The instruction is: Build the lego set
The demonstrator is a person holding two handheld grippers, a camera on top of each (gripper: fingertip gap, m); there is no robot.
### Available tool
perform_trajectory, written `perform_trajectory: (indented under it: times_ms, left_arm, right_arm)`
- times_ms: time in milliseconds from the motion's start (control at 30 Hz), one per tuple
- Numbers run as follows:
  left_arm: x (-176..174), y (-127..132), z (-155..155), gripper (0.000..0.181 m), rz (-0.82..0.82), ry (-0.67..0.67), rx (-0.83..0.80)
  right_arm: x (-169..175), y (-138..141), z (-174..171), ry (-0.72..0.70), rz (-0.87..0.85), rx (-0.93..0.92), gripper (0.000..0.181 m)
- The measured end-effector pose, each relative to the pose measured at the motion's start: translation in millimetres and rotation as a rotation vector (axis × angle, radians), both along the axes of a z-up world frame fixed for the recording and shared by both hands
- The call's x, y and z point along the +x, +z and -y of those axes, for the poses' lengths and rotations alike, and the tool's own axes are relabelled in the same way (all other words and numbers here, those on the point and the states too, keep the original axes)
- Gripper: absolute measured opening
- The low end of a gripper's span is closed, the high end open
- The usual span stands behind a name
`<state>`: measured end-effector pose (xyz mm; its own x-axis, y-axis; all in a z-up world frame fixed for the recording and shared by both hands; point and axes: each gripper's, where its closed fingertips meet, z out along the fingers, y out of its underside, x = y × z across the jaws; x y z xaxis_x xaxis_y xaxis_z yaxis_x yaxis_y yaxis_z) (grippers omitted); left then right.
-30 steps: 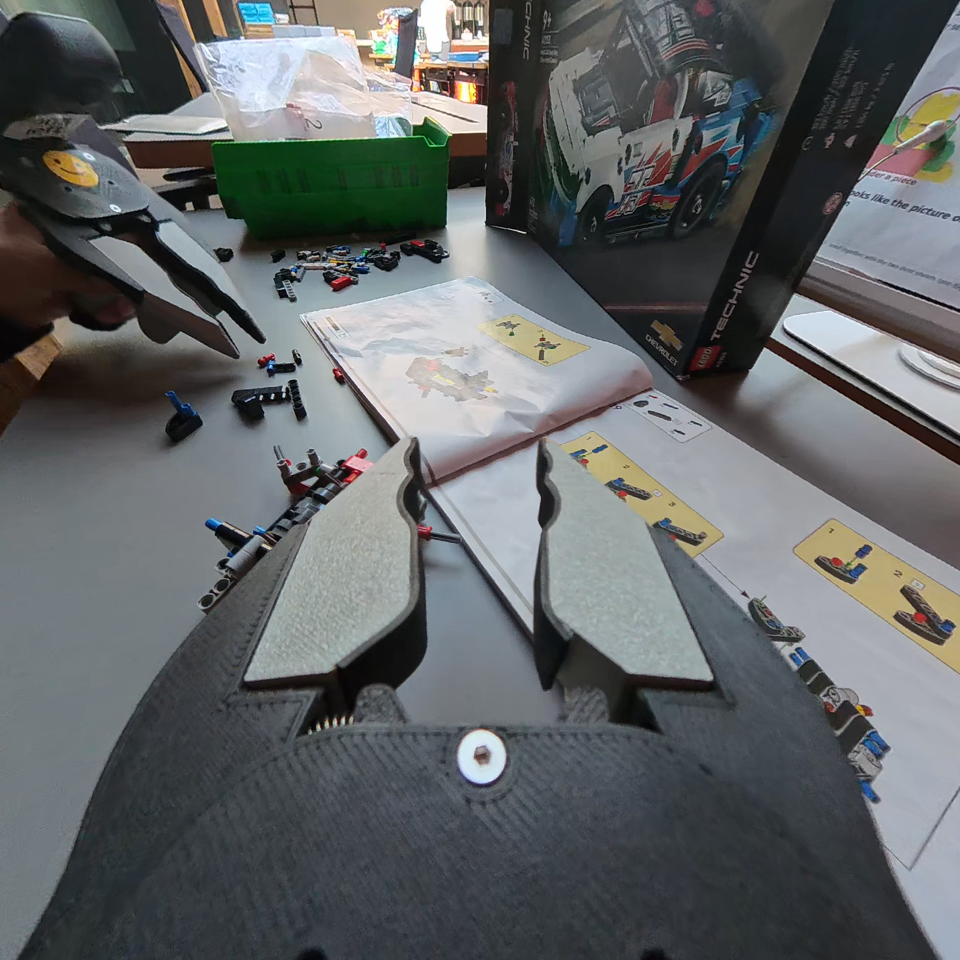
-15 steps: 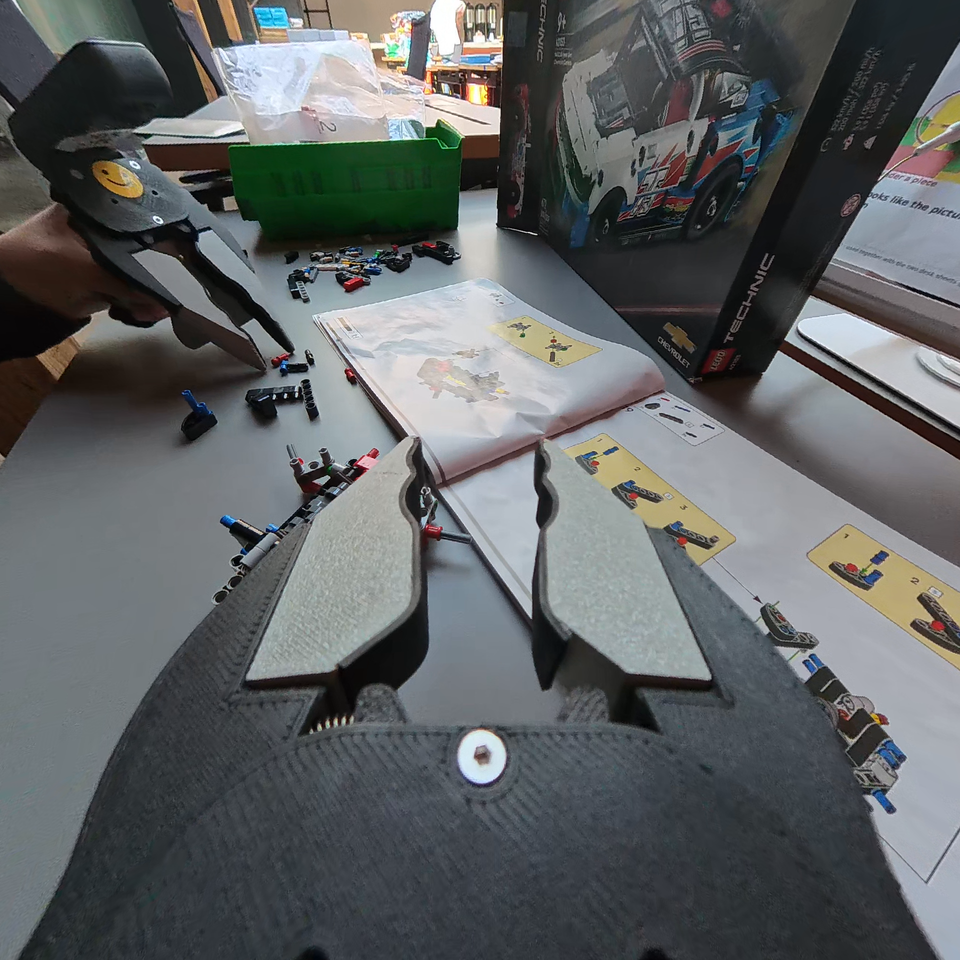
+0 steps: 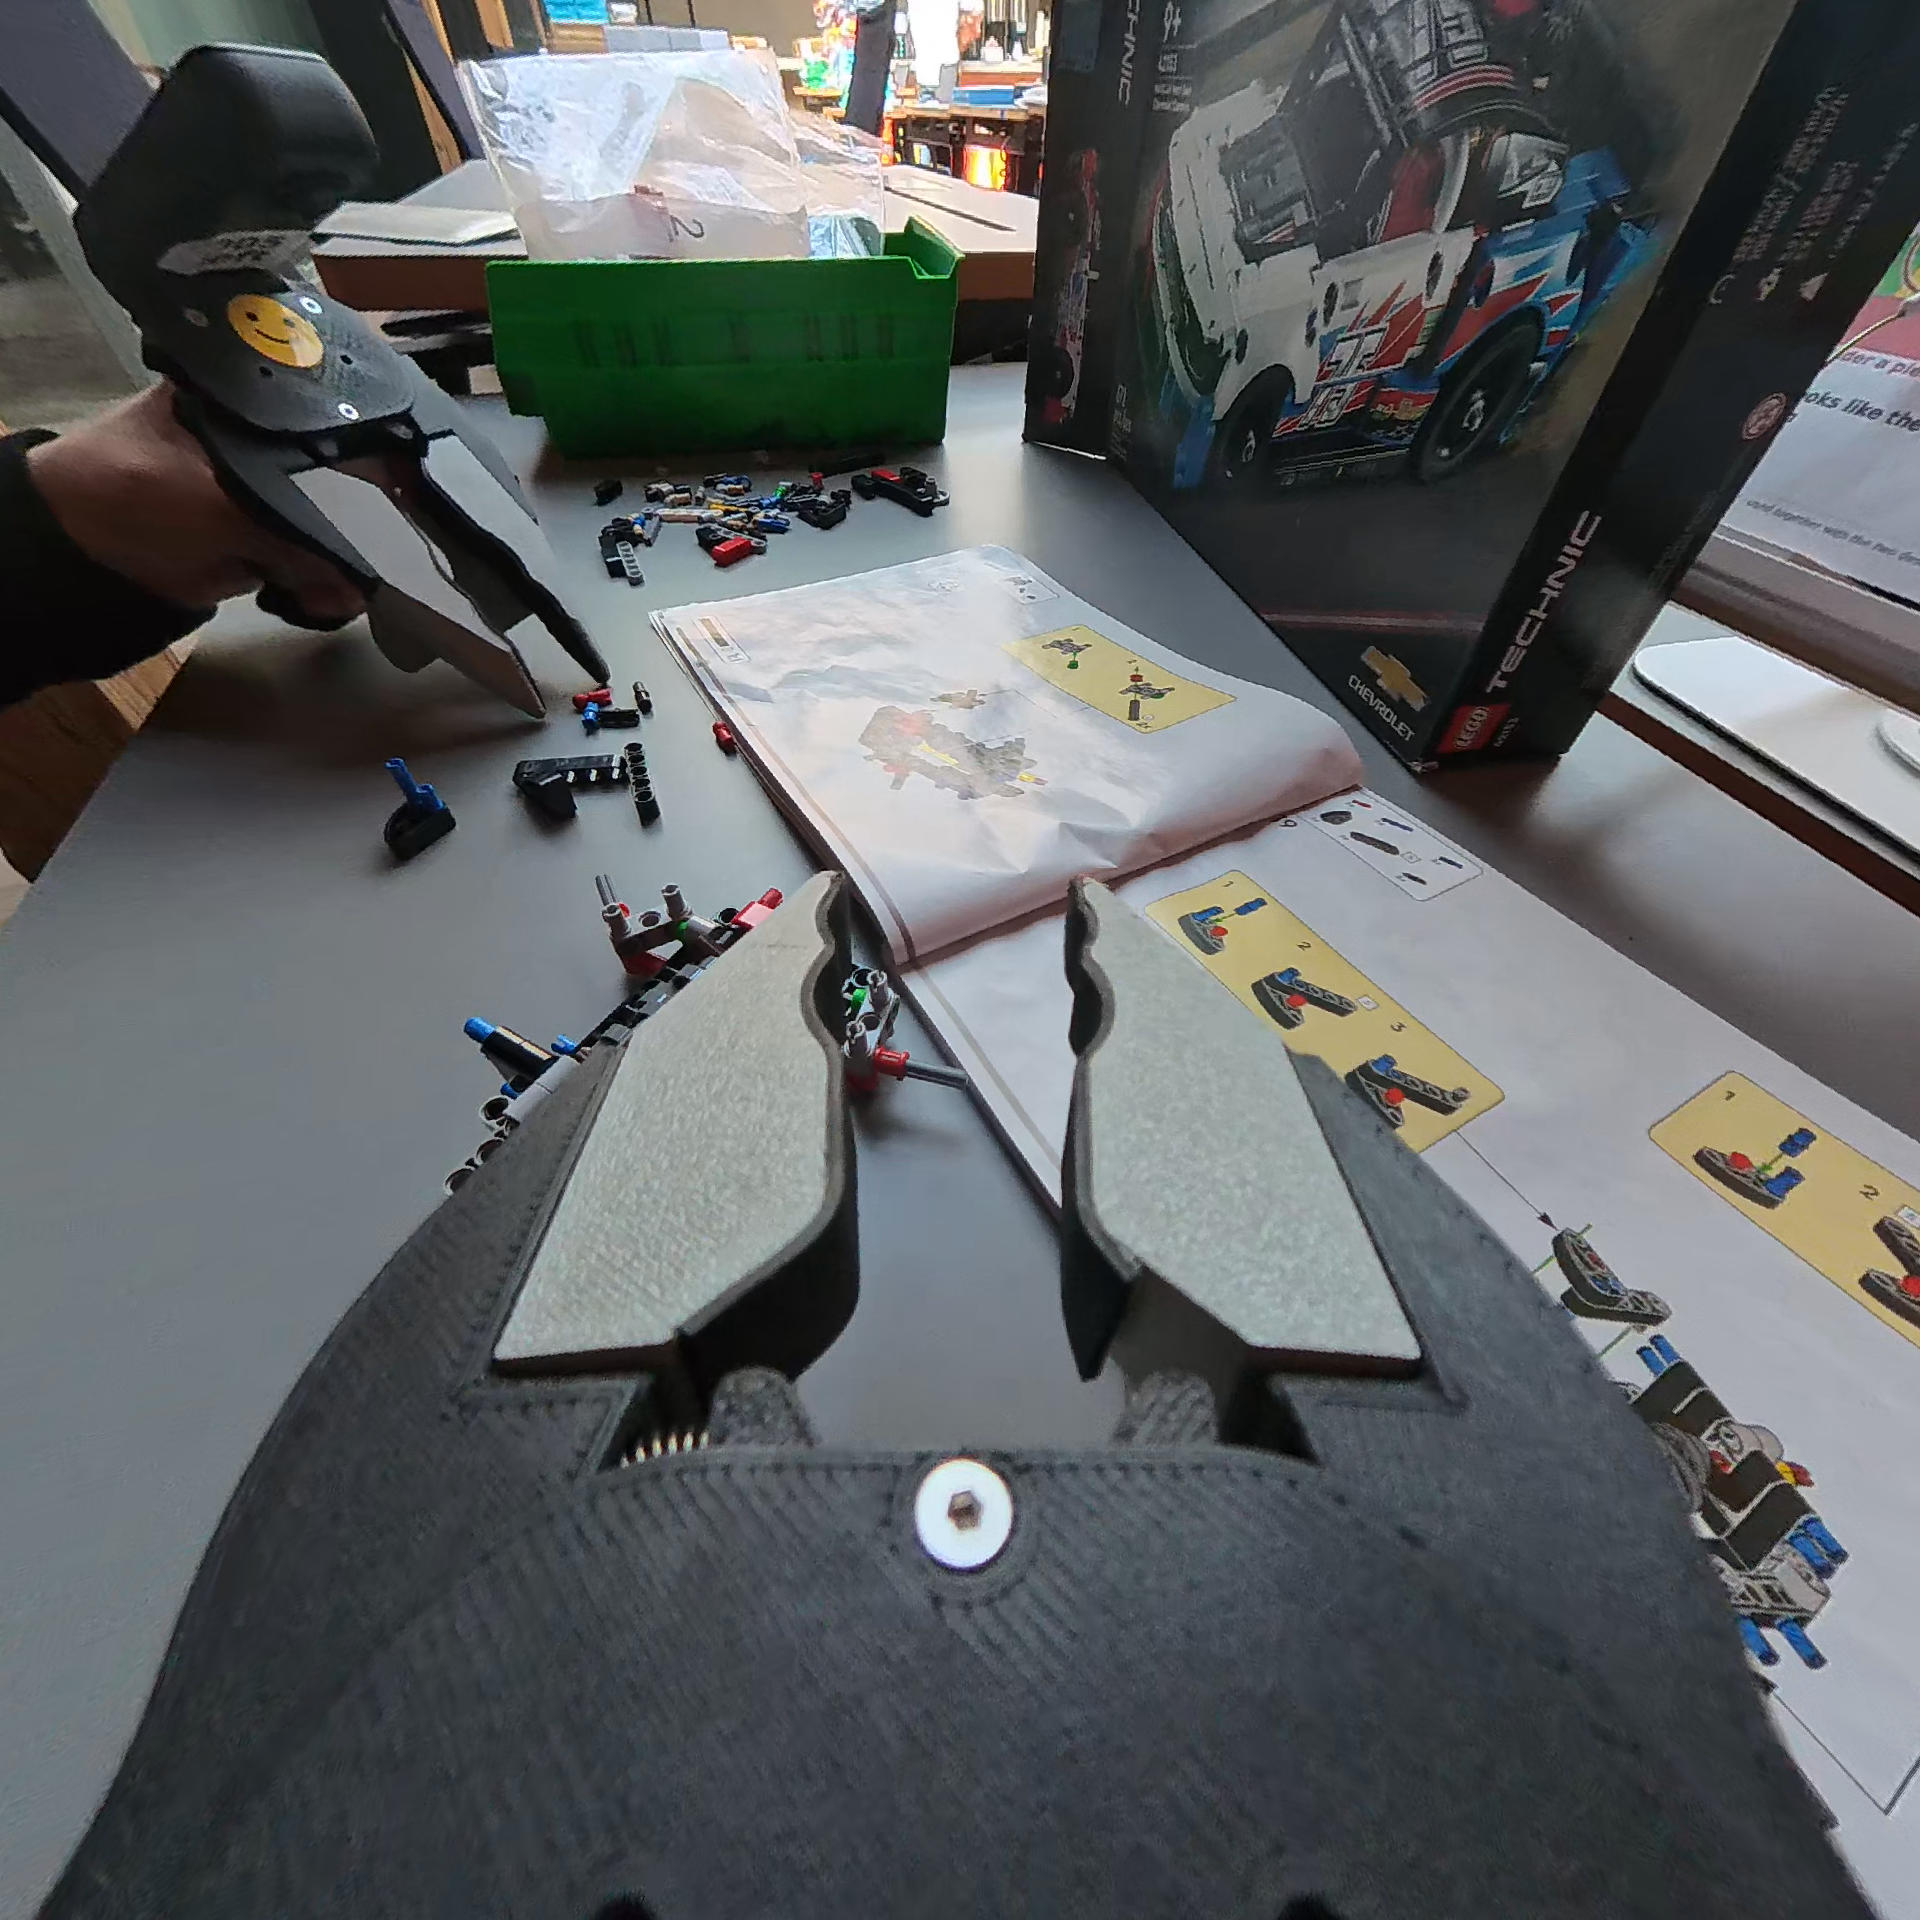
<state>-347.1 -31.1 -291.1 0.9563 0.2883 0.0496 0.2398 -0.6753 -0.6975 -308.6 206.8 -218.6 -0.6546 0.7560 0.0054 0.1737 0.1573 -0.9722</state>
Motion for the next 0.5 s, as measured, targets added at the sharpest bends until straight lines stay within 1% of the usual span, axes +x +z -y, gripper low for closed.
perform_trajectory:
  times_ms: [67, 200, 267, 367, 433, 500]
  left_arm:
    - [0, 0, 0, 0.029, -0.021, -0.013, -0.012]
    - [-3, 0, 3, 0.036, -0.089, -0.09, -0.068]
    - [-2, 4, 1, 0.037, -0.105, -0.152, -0.069]
    - [5, 10, -5, 0.033, -0.115, -0.283, -0.063]
    - [6, 8, -5, 0.029, -0.108, -0.352, -0.098]
    - [4, 3, -4, 0.031, -0.084, -0.39, -0.133]
  right_arm:
    - [0, 0, 1, 0.003, 0.001, -0.001, 0.038]
    - [1, 0, 2, 0.011, 0.003, -0.001, 0.038]
    - [1, 0, 2, 0.013, 0.001, -0.001, 0.038]
    - [2, 0, 3, 0.02, 0.002, -0.004, 0.037]
    - [2, 0, 3, 0.023, 0.004, -0.004, 0.037]
    - [2, -1, 4, 0.025, 0.006, -0.002, 0.037]
